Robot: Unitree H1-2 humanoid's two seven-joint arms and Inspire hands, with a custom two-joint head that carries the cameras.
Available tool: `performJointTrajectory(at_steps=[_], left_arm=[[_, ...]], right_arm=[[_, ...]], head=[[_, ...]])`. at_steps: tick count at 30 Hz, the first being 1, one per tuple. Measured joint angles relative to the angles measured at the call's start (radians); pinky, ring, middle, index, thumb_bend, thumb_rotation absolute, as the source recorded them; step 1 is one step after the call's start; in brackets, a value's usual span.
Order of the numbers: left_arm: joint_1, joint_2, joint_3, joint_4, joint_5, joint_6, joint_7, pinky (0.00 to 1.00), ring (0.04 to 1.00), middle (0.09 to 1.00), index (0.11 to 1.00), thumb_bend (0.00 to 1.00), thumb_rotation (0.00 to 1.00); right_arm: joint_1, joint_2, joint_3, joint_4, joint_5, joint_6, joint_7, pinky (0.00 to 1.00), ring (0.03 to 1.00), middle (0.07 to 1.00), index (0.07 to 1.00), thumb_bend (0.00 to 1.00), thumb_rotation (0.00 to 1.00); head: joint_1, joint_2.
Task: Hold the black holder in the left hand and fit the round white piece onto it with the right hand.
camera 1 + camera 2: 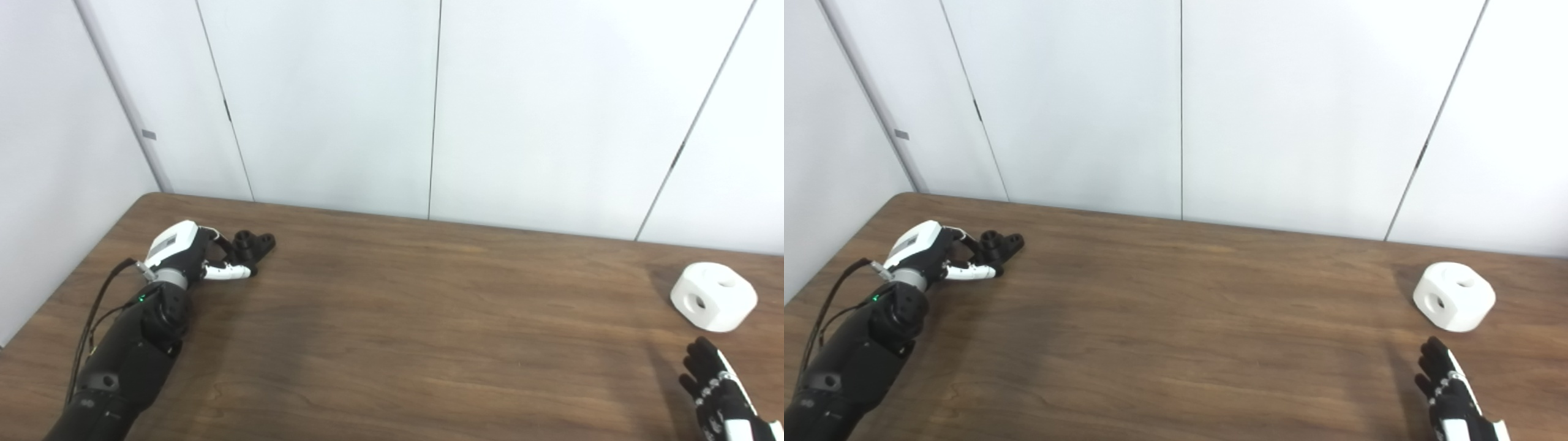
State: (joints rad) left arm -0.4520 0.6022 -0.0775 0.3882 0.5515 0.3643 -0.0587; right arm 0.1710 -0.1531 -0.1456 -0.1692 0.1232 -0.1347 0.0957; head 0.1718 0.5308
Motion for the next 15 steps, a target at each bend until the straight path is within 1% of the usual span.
performJointTrajectory(at_steps=[4, 7, 11, 14, 15], left_arm=[[-0.011, 0.002, -0.008, 0.015, 0.001, -0.001, 0.003, 0.88, 0.929, 0.872, 0.623, 0.78, 0.34], [-0.012, 0.004, -0.011, 0.015, 0.000, 0.000, 0.002, 0.90, 0.936, 0.873, 0.635, 0.77, 0.35], [-0.013, 0.010, -0.018, 0.015, 0.000, 0.000, -0.003, 0.92, 0.943, 0.875, 0.654, 0.77, 0.35], [-0.018, 0.012, -0.024, 0.018, 0.000, 0.000, -0.007, 0.88, 0.923, 0.864, 0.651, 0.78, 0.36], [-0.019, 0.013, -0.026, 0.018, 0.000, 0.000, -0.009, 0.88, 0.911, 0.851, 0.639, 0.78, 0.33]], right_arm=[[0.001, 0.001, 0.000, -0.001, 0.000, 0.000, 0.000, 0.95, 0.955, 0.944, 0.935, 0.63, 0.91], [0.003, 0.003, 0.000, -0.004, -0.002, 0.000, 0.000, 0.95, 0.950, 0.940, 0.934, 0.64, 0.91], [0.008, 0.006, 0.002, -0.010, -0.003, 0.001, -0.001, 0.95, 0.949, 0.942, 0.937, 0.63, 0.92], [0.009, 0.007, 0.003, -0.011, -0.003, 0.001, -0.001, 0.95, 0.948, 0.942, 0.940, 0.62, 0.92], [0.010, 0.007, 0.003, -0.011, -0.003, 0.001, -0.001, 0.95, 0.949, 0.942, 0.942, 0.62, 0.92]], head=[[0.000, 0.002], [0.000, 0.002], [-0.002, 0.003], [-0.002, 0.006], [-0.002, 0.008]])
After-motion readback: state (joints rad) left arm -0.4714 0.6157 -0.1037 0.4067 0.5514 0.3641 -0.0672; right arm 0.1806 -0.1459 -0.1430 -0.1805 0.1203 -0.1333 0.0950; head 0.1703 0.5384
